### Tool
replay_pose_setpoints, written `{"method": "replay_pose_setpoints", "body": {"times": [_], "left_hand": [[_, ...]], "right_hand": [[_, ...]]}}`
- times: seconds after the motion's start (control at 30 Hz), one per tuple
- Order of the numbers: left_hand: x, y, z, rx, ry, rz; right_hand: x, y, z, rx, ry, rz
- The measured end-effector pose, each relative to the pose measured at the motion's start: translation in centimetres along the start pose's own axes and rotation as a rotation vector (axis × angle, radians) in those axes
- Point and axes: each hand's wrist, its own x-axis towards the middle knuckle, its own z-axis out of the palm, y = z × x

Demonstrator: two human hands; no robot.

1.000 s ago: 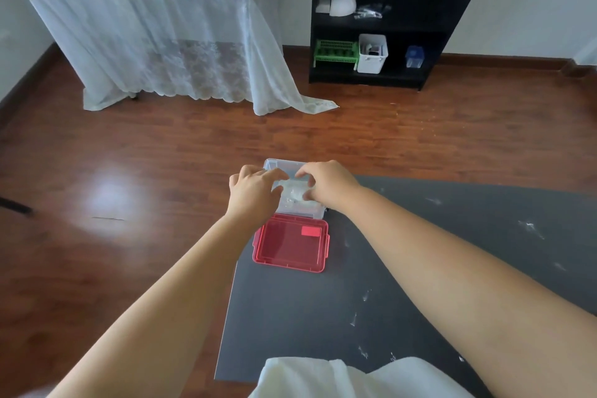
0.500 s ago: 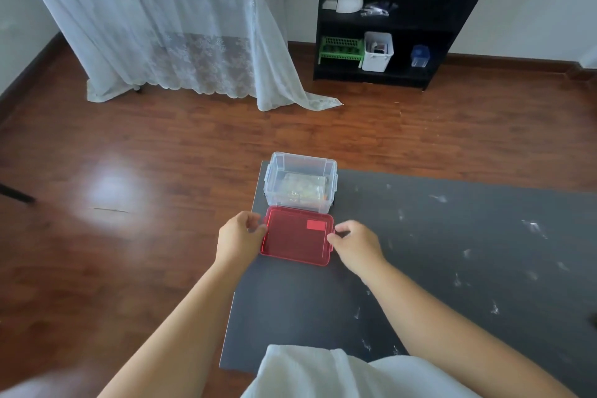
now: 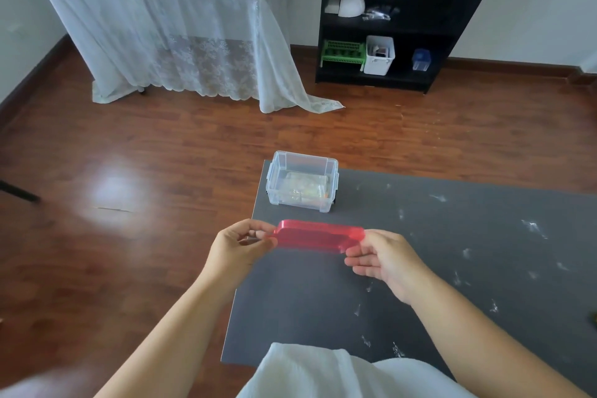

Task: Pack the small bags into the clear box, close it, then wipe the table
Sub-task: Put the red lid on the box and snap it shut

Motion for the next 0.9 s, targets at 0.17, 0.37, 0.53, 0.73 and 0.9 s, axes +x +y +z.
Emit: {"method": "replay_pose_setpoints", "body": {"times": [0.17, 0.37, 0.53, 0.73, 0.9], "left_hand": [[-0.7, 1.9, 0.7, -0.113, 0.016, 0.052], [1.9, 4.8, 0.8, -0.207, 0.075, 0.035], [5.4, 6.4, 0.4, 0.072, 0.174, 0.143], [9.3, 6.2, 1.3, 0.307, 0.287, 0.117], [10.2, 5.1, 1.7, 0.385, 0.295, 0.126]], "right_hand": [[-1.3, -1.0, -0.4, 0.097, 0.026, -0.11], [0.7, -3.8, 1.6, -0.152, 0.173, -0.331], [3.9, -5.8, 3.3, -0.193, 0.206, -0.399], [7.6, -6.6, 4.7, -0.241, 0.27, -0.35], [9.1, -6.9, 5.1, -0.259, 0.293, -0.337]]}}
